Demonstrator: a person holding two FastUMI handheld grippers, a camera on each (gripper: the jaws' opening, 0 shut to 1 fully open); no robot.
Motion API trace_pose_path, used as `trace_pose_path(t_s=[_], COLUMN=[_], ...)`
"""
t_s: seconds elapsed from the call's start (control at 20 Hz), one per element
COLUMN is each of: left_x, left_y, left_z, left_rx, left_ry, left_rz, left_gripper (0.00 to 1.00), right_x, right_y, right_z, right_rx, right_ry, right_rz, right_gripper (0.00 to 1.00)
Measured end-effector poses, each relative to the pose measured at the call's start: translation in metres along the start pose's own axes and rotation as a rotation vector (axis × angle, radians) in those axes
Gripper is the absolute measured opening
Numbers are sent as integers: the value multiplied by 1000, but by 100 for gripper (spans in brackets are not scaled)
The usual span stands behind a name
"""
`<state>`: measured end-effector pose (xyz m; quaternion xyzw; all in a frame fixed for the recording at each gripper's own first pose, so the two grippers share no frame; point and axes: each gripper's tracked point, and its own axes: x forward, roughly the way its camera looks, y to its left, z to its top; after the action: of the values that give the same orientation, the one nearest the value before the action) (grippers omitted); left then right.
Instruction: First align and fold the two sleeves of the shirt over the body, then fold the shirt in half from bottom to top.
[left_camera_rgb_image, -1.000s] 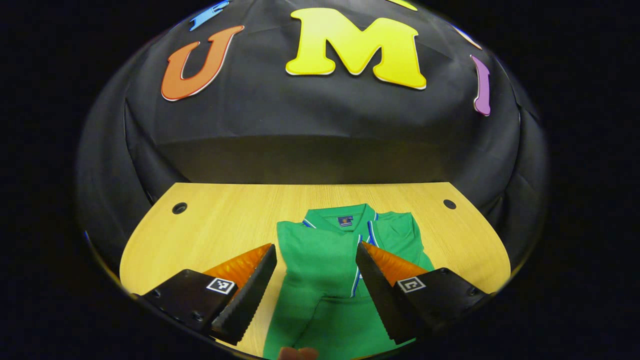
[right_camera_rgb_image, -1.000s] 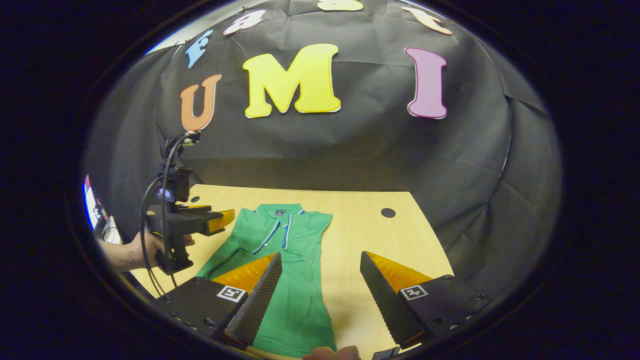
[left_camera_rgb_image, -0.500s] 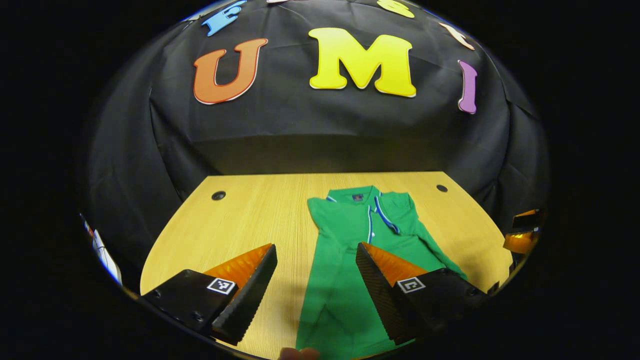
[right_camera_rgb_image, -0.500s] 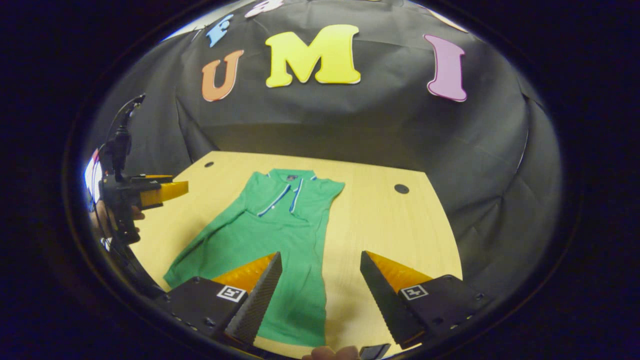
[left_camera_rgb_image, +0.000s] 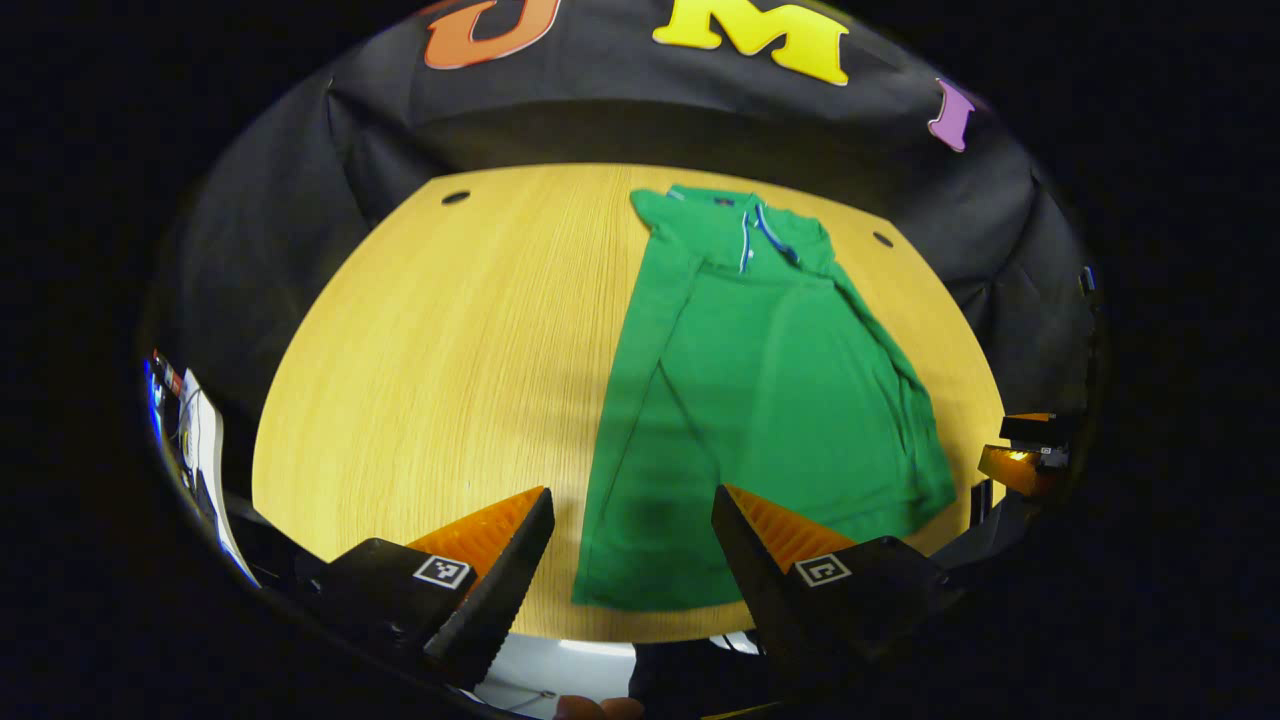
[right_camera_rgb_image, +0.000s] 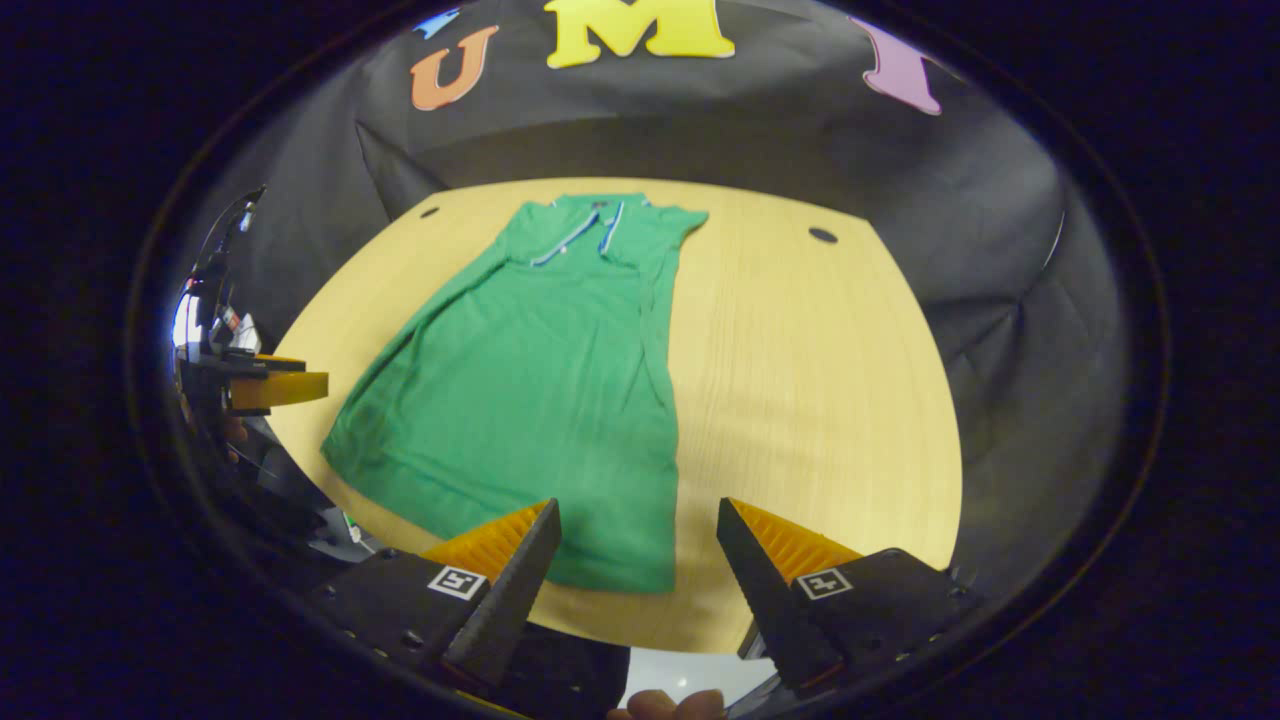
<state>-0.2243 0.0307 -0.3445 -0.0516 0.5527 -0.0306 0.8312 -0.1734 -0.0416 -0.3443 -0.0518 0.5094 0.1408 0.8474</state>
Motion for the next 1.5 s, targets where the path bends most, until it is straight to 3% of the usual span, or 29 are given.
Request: trace_pose_path(t_s=[0.4, 0.45, 0.8, 0.85, 0.9, 0.95, 1.0, 1.05, 1.1, 1.15, 1.3, 1.5], left_x=[2, 6, 19, 22, 21, 21, 20, 22, 22, 22, 17, 4], left_y=[12, 14, 17, 14, 11, 9, 7, -1, -11, -15, -16, -18], left_z=[-60, -69, -76, -75, -76, -77, -75, -78, -80, -81, -85, -67], left_rx=[-13, -25, -56, -52, -42, -25, -20, -25, -26, -27, -50, -29], left_ry=[286, 309, 362, 375, 383, 386, 386, 388, 399, 407, 411, 377], left_rz=[31, 36, 52, 45, 37, 27, 15, -28, -73, -94, -122, -139], left_gripper=[100, 100, 100, 98, 85, 77, 66, 36, 13, 11, 4, 4], right_x=[30, 35, 52, 52, 51, 50, 50, 49, 50, 51, 50, 40], right_y=[3, 2, 2, 3, 4, 5, 8, 12, 18, 17, 17, 15], right_z=[-51, -50, -55, -58, -59, -60, -61, -61, -62, -60, -60, -50], right_rx=[7, 2, 8, -9, -14, -20, -8, 15, 43, 52, 65, 91], right_ry=[309, 326, 393, 410, 422, 438, 449, 461, 462, 458, 458, 426], right_rz=[-15, -30, -48, -42, -39, -34, -27, -11, 15, 25, 37, 70], right_gripper=[97, 94, 97, 92, 80, 74, 57, 24, 13, 2, 0, 0])
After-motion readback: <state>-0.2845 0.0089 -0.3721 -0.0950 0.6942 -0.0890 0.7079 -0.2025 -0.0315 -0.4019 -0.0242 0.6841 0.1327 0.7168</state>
